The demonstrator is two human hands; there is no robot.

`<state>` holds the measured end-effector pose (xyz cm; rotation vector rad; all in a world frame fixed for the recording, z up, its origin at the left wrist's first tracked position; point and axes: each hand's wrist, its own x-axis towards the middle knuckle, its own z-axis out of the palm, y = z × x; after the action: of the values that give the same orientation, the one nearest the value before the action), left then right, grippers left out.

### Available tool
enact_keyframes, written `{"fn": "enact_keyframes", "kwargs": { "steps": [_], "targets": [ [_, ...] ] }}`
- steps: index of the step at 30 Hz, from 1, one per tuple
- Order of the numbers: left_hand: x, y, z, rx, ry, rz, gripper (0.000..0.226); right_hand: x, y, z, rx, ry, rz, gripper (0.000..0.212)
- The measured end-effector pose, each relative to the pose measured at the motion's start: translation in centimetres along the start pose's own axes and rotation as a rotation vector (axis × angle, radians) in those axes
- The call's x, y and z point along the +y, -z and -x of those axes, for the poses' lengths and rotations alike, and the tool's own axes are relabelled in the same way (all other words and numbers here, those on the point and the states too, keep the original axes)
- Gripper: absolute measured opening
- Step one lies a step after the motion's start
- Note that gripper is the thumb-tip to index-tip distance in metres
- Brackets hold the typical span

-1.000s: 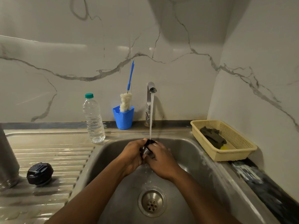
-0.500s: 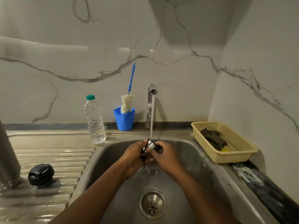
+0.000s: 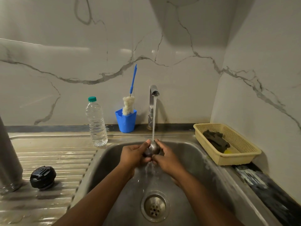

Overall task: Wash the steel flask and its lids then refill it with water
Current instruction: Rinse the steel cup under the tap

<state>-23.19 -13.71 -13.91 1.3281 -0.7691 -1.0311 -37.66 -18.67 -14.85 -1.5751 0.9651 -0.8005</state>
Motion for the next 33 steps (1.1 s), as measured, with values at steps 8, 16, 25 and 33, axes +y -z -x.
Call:
{"fn": "enact_keyframes", "kwargs": {
  "steps": [8,16,25,33],
  "targets": [
    [-0.52,-0.17,-0.24,0.066,-0.224,-0.318,0.038,0.77,-0.14,-0.4,0.076,0.032,0.107,0.068],
    [-0.51,0.67,-0.41,0.105,-0.194,-0.249,0.022,0.5,-0.24,0.15,0.095,0.042,0.165,0.034],
    [-0.13,0.68,-0.5,0.072,-0.067,0.059,0.021,0.28,-0.2,-0.24,0.091,-0.076,-0.066,0.062],
    [0.25,0.46,-0.7,0.012,-0.175,0.039,0.024,-0.06,-0.02,-0.13,0.063,-0.057,-0.116,0.048]
  ]
}}
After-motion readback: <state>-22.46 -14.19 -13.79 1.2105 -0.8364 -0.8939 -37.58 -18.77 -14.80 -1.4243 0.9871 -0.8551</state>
